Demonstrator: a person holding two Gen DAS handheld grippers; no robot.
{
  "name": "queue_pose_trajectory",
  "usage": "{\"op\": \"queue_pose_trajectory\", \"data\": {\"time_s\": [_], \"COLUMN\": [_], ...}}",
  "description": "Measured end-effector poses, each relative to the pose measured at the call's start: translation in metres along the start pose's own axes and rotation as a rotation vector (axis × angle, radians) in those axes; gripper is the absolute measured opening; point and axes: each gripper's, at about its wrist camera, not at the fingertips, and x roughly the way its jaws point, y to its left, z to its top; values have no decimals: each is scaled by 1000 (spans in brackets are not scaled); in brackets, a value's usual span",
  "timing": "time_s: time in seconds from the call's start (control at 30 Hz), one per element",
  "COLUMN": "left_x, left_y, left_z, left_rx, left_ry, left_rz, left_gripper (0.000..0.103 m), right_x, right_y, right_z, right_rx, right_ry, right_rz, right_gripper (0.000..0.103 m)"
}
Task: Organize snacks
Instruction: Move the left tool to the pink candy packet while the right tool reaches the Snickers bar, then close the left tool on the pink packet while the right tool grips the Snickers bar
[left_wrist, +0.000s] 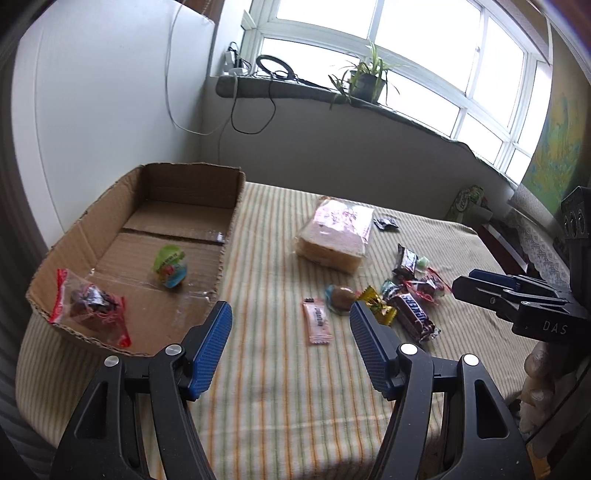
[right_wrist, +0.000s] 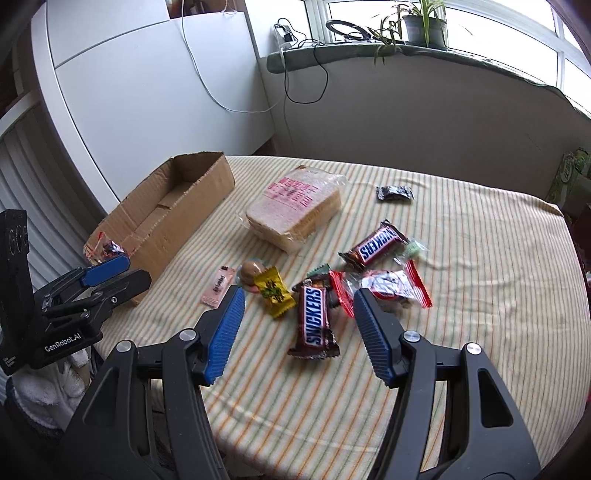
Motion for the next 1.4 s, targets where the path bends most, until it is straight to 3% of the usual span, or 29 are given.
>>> {"op": "queue_pose_trajectory", "data": {"time_s": [0.17, 0.27, 0.5, 0.83, 0.93, 1.4], "left_x": [20, 31, 50, 73, 79, 84], "left_y": [-20, -28, -28, -26, -26, -26], "left_z": [-6, -9, -10, -7, -7, -7], "left_rx": [29, 46, 22, 27, 34, 61], "left_ry": [62, 93, 142, 176, 191, 185], "left_rz": [-33, -37, -37, -11, -4, 14], "left_gripper": [55, 45, 38, 35, 28, 19], "right_x": [12, 22, 46, 68, 71, 85], "right_y": [-12, -13, -20, -19, -18, -6], "right_z": [-12, -18, -20, -21, -20, -19], "right_rx": [27, 31, 51, 33, 25, -36], "right_ry": [42, 67, 104, 125, 130, 152], "right_rz": [16, 29, 41, 36, 32, -16], "right_gripper": [52, 47, 45, 44, 41, 31]}}
